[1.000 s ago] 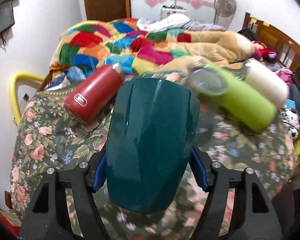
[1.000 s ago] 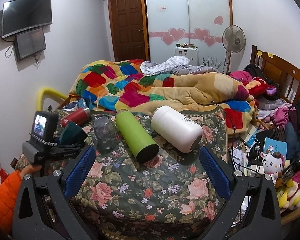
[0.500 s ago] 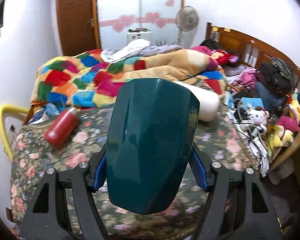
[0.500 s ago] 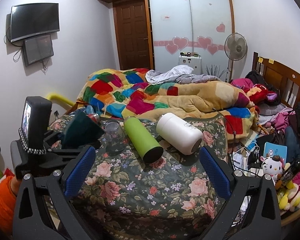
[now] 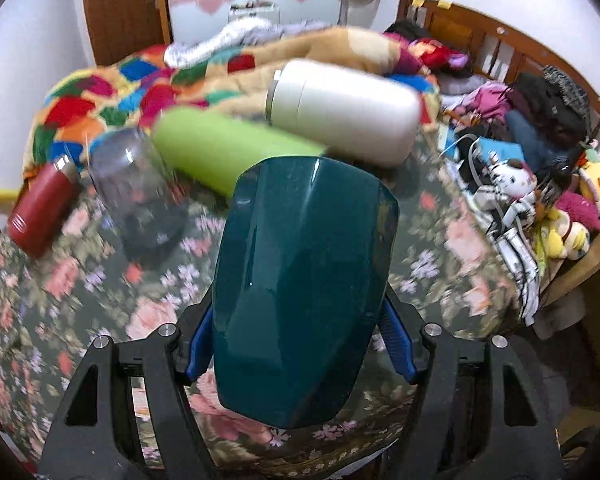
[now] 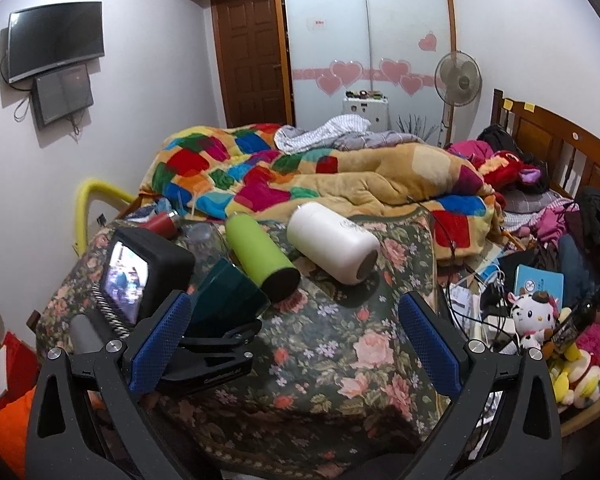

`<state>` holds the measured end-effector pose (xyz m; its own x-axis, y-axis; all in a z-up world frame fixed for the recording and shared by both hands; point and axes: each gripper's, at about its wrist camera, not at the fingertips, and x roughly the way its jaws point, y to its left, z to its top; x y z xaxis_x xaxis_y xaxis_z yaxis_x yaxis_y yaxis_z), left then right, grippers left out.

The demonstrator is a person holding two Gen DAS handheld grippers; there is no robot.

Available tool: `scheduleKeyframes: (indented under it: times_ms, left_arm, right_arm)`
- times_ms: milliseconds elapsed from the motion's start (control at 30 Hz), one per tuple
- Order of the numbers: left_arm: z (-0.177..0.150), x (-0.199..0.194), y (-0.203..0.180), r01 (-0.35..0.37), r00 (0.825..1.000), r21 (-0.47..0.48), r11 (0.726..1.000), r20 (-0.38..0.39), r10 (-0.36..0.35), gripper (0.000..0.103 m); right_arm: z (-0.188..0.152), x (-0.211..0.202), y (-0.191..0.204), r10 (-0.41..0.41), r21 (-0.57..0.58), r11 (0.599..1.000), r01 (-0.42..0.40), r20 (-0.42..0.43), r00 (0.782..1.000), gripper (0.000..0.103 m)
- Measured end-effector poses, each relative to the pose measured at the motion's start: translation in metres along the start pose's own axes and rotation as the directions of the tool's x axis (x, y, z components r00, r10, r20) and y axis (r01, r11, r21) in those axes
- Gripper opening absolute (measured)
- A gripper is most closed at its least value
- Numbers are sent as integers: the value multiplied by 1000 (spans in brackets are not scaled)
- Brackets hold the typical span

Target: Flip cup upright

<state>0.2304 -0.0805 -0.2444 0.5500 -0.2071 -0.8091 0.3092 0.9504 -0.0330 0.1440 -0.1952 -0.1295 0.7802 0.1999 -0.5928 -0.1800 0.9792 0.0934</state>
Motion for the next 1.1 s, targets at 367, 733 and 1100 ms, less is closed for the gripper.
scheduleKeyframes:
  times_ms: [367,733,1100]
  left_arm:
    - [-12,25,6,-14,999,-27,1000,-38,13,70]
    - [-18,8,18,35,998,-71,997,-44,-38,80]
    - [-27,-102,68,-128,976,-149,980,159,151,92]
  right_arm:
    - [-8,14,-2,-5,-6,1000,5,-64,998,103]
    - [-8,17,3,-9,-21,1000,8,-74,997,103]
    - [-3,21,21,-5,-44,999,2,-59,998,103]
